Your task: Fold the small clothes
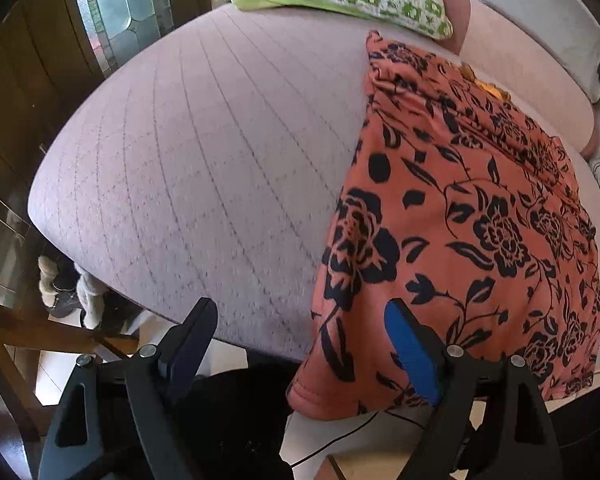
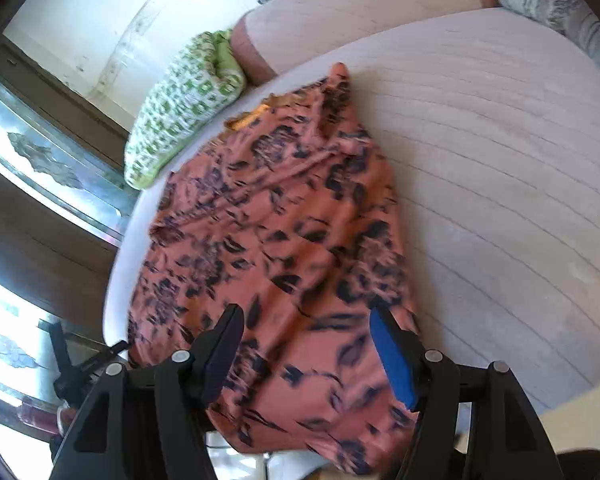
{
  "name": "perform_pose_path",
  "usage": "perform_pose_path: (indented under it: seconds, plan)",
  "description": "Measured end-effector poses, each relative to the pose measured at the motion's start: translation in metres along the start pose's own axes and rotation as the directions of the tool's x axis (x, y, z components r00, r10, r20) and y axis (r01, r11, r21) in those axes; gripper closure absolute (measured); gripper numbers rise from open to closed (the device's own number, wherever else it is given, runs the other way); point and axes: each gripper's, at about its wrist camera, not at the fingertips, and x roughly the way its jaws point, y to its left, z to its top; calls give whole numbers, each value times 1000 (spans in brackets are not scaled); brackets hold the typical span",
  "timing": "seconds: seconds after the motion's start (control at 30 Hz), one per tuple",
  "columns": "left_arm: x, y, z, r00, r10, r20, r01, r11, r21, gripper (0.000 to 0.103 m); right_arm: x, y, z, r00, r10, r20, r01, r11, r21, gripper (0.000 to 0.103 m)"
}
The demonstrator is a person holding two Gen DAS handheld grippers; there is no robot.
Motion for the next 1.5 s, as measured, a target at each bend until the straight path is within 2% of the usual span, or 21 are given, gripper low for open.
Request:
perform_pose_path:
  seconds: [0.03,0.1,0.13,0.17,0.33,0.4,0.43,0.53,0.63,0.67,0.7,0.77,0.8,0.87,0.9,1.0,1.07,1.13,1.3,1.43,1.5]
  plan:
    - [2,-1,0,1000,-27,-10,27,1000,1,17,-1,-6,-3,998,-53,-22,53,999,5,34]
    - [8,-4,1,997,-67,-34,68,998,16,34,-2,-14,-7,994,-96,-46,97,995,8,34]
    - [12,-7,1,996,-73,-55,75,997,25,63,-3,-20,-10,991,-116,-61,118,993,17,34]
    - [19,-8,0,993,-75,-91,78,997,27,78,-4,-26,-11,989,-133,-71,135,990,31,34]
    - [16,-11,1,995,-64,-77,68,997,40,77,-5,-56,-16,981,-143,-131,162,975,149,34]
    - [17,-10,2,995,-44,-85,47,998,32,61,-2,-59,-16,974,-146,-172,174,972,161,34]
    - [18,-9,3,995,-30,-90,32,999,21,48,0,-59,-18,968,-158,-192,190,969,161,34]
    - [20,-9,8,994,-60,-90,61,998,13,48,6,-55,-23,966,-146,-214,182,970,159,34]
    - [19,-11,8,991,-94,-95,99,994,48,76,16,-46,-27,970,-97,-225,137,976,170,34]
    - [19,-12,8,991,-92,-93,98,994,58,78,22,-40,-30,966,-87,-245,128,979,157,34]
    - [20,-14,8,991,-95,-92,100,993,61,80,27,-33,-33,963,-97,-253,134,982,135,34]
    - [20,-14,10,990,-112,-89,118,991,59,94,32,-22,-36,956,-168,-240,189,980,67,36]
    - [21,-13,11,988,-126,-89,131,990,51,95,33,-18,-37,950,-203,-238,217,976,34,44]
    - [21,-11,14,984,-152,-94,155,987,34,96,32,-8,-38,932,-281,-229,273,960,-67,84]
    - [17,-7,13,981,-168,-93,172,985,30,97,28,-6,-37,942,-242,-231,232,970,-73,97]
    - [10,1,19,964,-254,-81,255,967,5,97,15,-2,-29,960,-158,-229,154,987,-37,98]
    - [1,9,27,951,-304,-60,303,953,-19,97,-7,1,-15,985,-24,-173,25,1000,3,98]
    - [-4,16,39,933,-358,-45,356,933,-57,97,-30,6,2,993,57,-99,-55,998,29,98]
    - [-24,22,73,885,-465,24,465,879,-109,97,-70,2,45,972,210,110,-221,970,101,98]
    - [-32,17,106,858,-510,62,513,849,-122,97,-66,-1,79,955,235,179,-262,954,144,98]
    - [-33,11,129,856,-513,71,518,848,-114,97,-57,-7,96,947,253,197,-286,944,164,98]
